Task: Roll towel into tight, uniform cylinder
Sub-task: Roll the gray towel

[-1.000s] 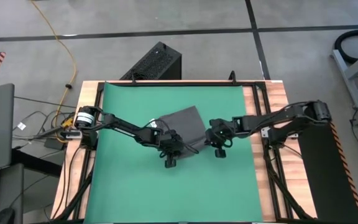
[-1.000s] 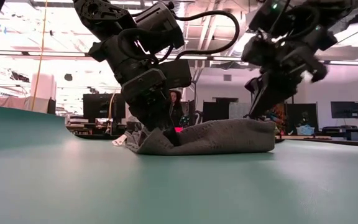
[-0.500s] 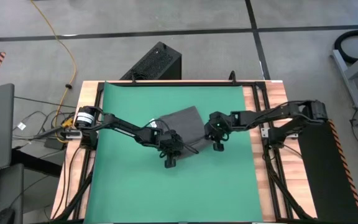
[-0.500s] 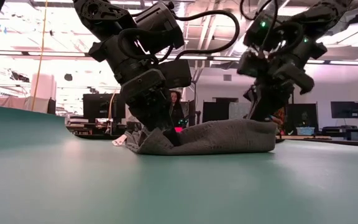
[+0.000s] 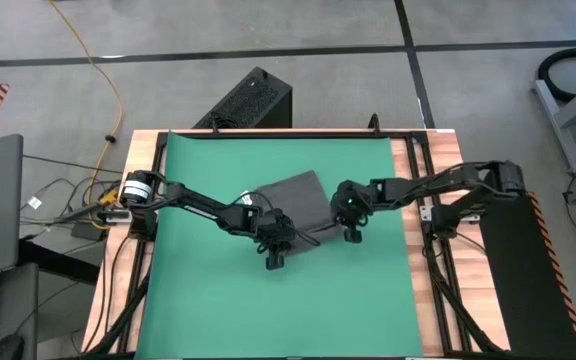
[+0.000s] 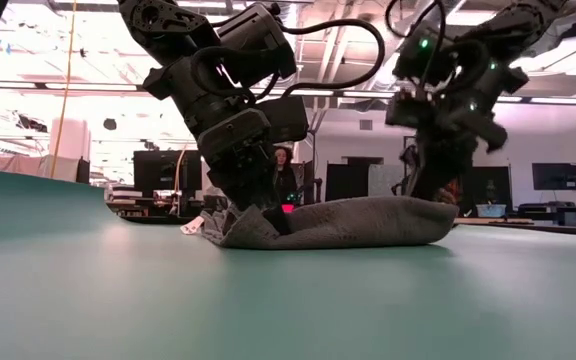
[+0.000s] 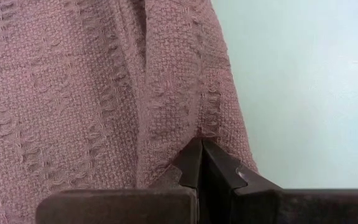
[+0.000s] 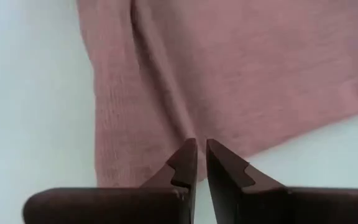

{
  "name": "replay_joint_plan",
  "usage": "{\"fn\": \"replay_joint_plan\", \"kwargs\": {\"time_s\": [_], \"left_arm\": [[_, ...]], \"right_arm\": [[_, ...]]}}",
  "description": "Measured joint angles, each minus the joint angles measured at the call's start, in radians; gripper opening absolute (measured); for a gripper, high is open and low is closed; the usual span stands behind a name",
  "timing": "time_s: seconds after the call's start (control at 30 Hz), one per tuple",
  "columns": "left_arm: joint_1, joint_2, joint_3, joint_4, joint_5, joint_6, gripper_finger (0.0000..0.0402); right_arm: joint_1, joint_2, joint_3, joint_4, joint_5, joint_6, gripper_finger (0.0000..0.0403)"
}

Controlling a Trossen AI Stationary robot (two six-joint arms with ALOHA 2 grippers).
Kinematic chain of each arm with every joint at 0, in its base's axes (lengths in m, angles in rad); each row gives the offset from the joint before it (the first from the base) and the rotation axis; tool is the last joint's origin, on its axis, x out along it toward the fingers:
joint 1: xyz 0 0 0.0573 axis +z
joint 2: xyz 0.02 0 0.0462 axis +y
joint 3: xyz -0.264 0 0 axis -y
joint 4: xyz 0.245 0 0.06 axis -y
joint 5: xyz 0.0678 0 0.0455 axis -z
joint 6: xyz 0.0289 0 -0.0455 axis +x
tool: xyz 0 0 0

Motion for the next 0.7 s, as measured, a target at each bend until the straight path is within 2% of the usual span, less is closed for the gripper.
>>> {"fn": "replay_joint_plan", "kwargs": {"time_s": [0.17, 0.27, 0.33, 0.43, 0.5, 0.7], "left_arm": [[0.0, 0.0, 0.0, 0.0, 0.001, -0.013, 0.0], [0.0, 0.0, 0.0, 0.0, 0.001, -0.02, 0.0], [0.0, 0.0, 0.0, 0.0, 0.001, -0.02, 0.0], [0.0, 0.0, 0.0, 0.0, 0.001, -0.02, 0.0], [0.0, 0.0, 0.0, 0.0, 0.001, -0.02, 0.0], [0.0, 0.0, 0.0, 0.0, 0.002, -0.02, 0.0]], "right_arm": [[-0.015, -0.147, 0.0, -0.045, -0.003, 0.063, 0.0058], [0.032, -0.232, 0.0, -0.064, -0.104, 0.078, 0.0058], [0.088, -0.257, 0.0, -0.079, -0.132, 0.104, 0.0057], [0.169, -0.249, 0.0, -0.087, -0.126, 0.109, 0.0048], [0.2, -0.221, 0.0, -0.074, -0.084, 0.107, 0.0038], [0.202, -0.077, 0.0, -0.028, -0.084, 0.079, 0.0011]]}}
